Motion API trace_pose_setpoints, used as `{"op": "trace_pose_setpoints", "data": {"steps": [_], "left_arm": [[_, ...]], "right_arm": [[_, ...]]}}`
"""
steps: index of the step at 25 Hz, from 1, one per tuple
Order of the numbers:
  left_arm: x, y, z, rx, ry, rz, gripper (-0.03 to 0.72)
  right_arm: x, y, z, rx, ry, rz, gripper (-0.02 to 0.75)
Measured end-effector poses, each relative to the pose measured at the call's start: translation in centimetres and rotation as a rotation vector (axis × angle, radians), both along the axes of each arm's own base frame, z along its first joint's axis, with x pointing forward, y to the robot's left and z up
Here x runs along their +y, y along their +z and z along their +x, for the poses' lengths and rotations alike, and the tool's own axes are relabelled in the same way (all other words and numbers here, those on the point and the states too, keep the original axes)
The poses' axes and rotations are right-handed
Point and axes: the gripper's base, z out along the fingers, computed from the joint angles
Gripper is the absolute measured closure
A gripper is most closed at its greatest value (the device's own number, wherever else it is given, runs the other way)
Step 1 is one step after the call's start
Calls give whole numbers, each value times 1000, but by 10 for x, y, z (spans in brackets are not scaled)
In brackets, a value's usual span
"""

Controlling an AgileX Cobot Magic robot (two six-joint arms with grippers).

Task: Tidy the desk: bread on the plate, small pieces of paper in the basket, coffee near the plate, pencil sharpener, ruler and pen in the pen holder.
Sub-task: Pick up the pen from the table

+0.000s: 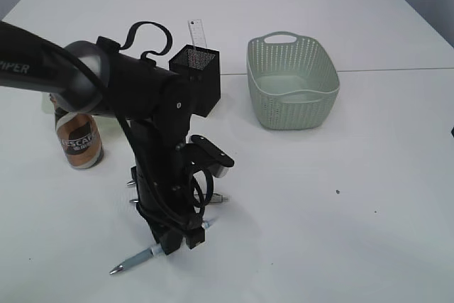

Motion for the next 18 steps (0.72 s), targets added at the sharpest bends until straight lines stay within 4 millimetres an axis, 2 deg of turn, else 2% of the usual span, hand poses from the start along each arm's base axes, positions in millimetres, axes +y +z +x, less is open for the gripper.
{"op": "trace_pose_setpoints", "data": {"steps": [2,4,12,18], "left_arm": [[0,-1,0,1,-3,5,585],[0,-3,1,6,-3,9,610],[-2,-9,0,41,9,16,617],[-4,-1,0,10,78,-23,617]], "right_arm": [[0,0,0,-1,0,-2,368],[-1,0,0,-3,-1,-6,368],[-2,0,1,-8,-2,-18,368],[-2,0,1,-9,-2,-20,369]]}}
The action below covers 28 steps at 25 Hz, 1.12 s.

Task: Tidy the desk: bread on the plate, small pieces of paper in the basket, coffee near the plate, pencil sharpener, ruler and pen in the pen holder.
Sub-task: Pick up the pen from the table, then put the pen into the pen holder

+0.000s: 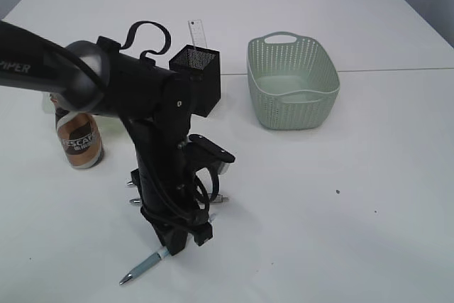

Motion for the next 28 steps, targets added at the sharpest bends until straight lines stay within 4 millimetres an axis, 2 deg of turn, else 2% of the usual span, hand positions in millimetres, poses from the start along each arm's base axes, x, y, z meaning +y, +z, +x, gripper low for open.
{"op": "trace_pose_setpoints", "data": {"steps": [5,10,17,20,28], "left_arm": [[7,8,-10,-39,59,-42,618],[19,33,-27,-118,112,-126,618],[47,88,-53,-436,180,-376,618],[57,103,-60,-598,198,-490,618],[70,136,-25,-1032,245,-720,618]], "right_arm": [[0,0,0,0,0,0,369],[0,0,0,0,0,0,369],[0,0,0,0,0,0,370],[0,0,0,0,0,0,370],[0,0,0,0,0,0,370]]}}
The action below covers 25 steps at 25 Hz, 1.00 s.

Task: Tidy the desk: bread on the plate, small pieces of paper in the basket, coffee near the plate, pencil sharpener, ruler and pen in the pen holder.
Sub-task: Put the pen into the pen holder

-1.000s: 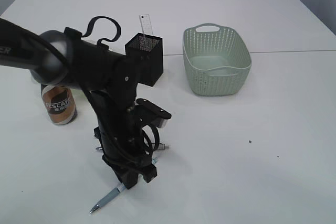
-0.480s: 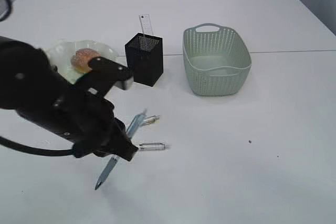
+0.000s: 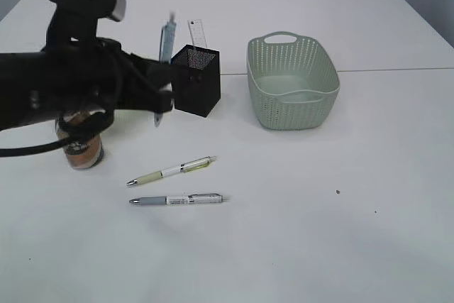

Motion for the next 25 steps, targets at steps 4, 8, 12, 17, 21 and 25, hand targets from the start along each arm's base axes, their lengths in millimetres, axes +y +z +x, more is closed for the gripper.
{"op": "trace_pose_setpoints", "data": {"steps": [4,8,12,17,21,25], "left_arm": [[3,8,28,-122,61,-71,617],[-8,14,62,-177,82,-96,617],[-18,10,98,-209,104,-110,617],[-24,-3,135,-213,146,-127,617],[-30,-12,157,-214,172,-157,617],[-35,-24,173,-199,203,-184,617]], "right_arm": [[0,0,0,0,0,0,370],[0,0,0,0,0,0,370],[0,0,0,0,2,-1,370],[0,0,0,0,2,-1,370],[0,0,0,0,3,-1,371],[0,0,0,0,3,-1,371]]}}
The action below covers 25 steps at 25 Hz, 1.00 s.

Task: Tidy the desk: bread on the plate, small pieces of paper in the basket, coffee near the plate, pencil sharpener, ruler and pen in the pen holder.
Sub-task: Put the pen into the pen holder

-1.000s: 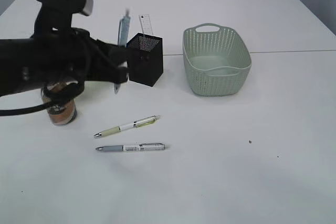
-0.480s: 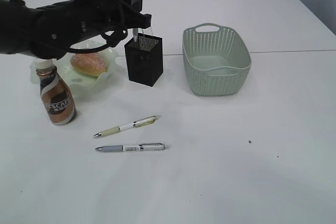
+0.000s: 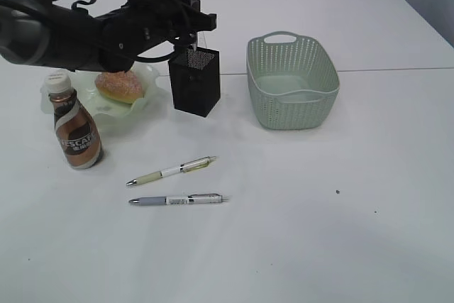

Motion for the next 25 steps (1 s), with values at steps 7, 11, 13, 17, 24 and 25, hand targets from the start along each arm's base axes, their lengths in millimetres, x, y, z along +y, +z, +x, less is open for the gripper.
{"op": "trace_pose_setpoints", "data": {"steps": [7,11,13,17,24,25], "left_arm": [[0,-29,20,33,29,-4,616],[4,-44,25,60,49,-6,615],[6,-46,27,68,60,-14,615],[8,-46,28,66,68,-21,614],[8,-45,28,74,72,-43,588],[8,-45,28,79,72,-45,573]], "right_arm": [[0,0,0,0,0,0,371],[0,0,0,0,0,0,372],[0,0,0,0,0,0,372],[0,0,0,0,0,0,372],[0,0,0,0,0,0,372],[0,0,0,0,1,0,372]]}}
